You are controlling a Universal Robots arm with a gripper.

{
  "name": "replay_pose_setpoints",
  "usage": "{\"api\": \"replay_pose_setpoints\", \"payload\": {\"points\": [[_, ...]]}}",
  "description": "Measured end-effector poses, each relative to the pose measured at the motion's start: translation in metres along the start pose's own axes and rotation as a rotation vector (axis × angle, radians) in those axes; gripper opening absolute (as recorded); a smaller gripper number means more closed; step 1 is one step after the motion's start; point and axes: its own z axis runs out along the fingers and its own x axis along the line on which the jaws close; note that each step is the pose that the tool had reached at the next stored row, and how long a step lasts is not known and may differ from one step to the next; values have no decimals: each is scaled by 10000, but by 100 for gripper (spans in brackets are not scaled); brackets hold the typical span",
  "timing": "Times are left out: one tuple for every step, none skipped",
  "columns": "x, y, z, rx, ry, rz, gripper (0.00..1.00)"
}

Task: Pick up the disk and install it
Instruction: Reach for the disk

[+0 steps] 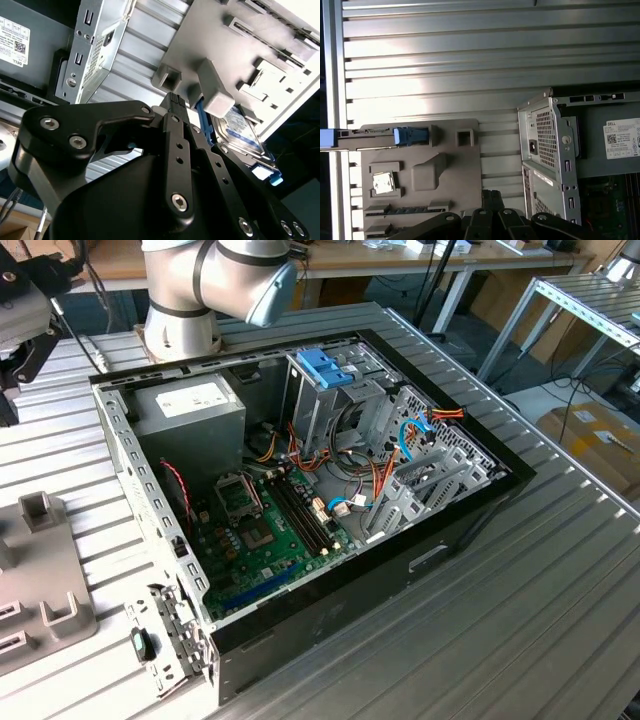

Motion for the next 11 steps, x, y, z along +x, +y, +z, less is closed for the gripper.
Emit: {"api": "replay_pose_setpoints", "payload": {"points": [[22, -1, -1, 0, 0, 0, 11], [43, -3, -2, 2, 2, 0, 11], [67, -5, -2, 1, 1, 0, 11], [82, -6, -3, 1, 1, -1, 11], [109, -8, -3, 0, 0, -1, 11], [125, -9, -4, 1, 0, 0, 11], [143, -11, -4, 1, 0, 0, 11], [158, -12, -4, 1, 1, 0, 11], [171, -13, -4, 1, 0, 0, 11], [184, -14, -4, 0, 0, 0, 11], [196, -15, -5, 0, 0, 0, 11]]}}
